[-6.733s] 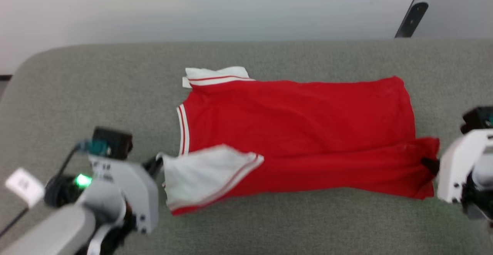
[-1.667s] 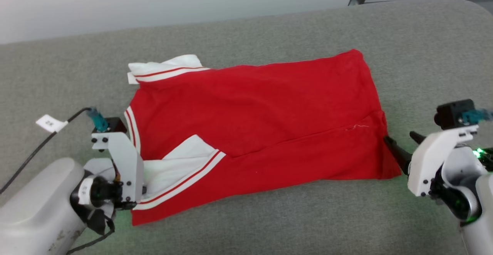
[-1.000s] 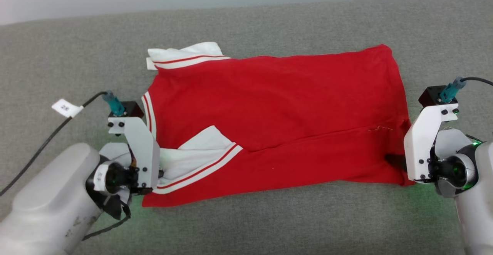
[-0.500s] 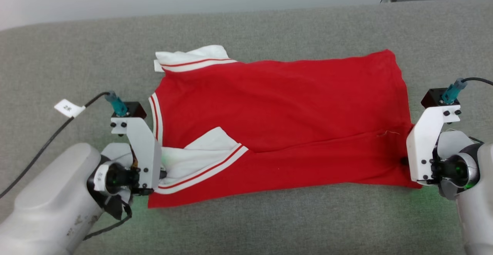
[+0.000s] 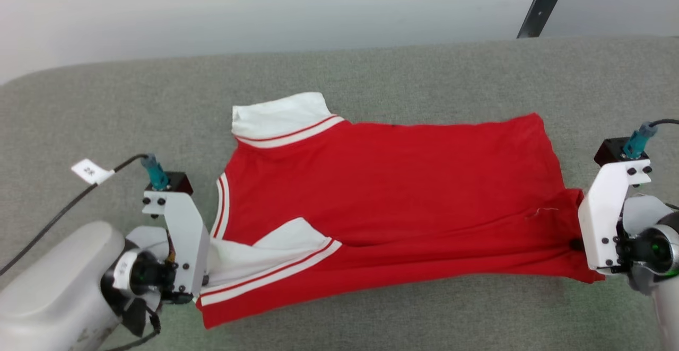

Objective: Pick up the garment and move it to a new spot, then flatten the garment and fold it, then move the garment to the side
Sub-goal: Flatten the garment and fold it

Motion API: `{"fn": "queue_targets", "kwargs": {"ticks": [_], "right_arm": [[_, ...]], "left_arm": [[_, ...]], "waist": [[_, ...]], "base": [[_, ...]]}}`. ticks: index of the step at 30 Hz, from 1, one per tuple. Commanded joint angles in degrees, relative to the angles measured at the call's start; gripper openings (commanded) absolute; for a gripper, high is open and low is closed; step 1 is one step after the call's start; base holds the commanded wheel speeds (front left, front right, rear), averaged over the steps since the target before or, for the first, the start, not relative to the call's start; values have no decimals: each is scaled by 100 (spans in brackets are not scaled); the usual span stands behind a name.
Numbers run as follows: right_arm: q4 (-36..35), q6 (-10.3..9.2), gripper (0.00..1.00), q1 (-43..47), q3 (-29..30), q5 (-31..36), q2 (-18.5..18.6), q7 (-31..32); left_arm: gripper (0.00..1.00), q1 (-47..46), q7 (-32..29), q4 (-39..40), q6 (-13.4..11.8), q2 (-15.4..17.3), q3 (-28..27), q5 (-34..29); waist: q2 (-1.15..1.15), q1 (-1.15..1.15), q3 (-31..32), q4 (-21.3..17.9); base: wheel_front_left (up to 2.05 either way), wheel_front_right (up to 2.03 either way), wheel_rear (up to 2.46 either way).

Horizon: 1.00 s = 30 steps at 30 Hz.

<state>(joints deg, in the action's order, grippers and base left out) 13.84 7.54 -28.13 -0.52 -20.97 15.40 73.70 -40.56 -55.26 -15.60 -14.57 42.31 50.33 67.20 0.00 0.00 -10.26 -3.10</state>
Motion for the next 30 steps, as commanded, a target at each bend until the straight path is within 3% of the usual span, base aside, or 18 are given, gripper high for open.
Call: {"fn": "queue_targets", "kwargs": {"ticks": [1,10,20,21,22,23,30], "right_arm": [[-121,-12,0,146,44,-21,132,50],[-244,-12,0,560,137,32,-26,16],[143,-11,0,395,63,232,-218,-308],[187,-12,0,381,57,244,-234,-331],[227,-11,0,371,48,249,-242,-351],[263,-12,0,368,42,255,-253,-363],[445,-12,0,401,57,296,-186,-407]], "left_arm": [[0,142,-45,70,-102,173,7,-20],[0,485,93,258,-223,46,98,27],[0,498,271,-435,-136,-409,218,4],[12,482,309,-498,-145,-430,205,-3],[36,442,348,-542,-150,-425,188,-37],[100,398,373,-575,-173,-411,165,-66],[100,-2,-13,-122,-236,54,137,-207]], "waist": [[0,0,66,14],[0,0,-28,-11],[0,0,-205,-46],[0,0,-202,-45],[0,0,-189,-39],[0,0,-170,-31],[0,0,-19,81]], "base": [[0,0,0],[0,0,0],[0,0,0],[0,0,0],[0,0,0],[0,0,0],[0,0,0]]}}
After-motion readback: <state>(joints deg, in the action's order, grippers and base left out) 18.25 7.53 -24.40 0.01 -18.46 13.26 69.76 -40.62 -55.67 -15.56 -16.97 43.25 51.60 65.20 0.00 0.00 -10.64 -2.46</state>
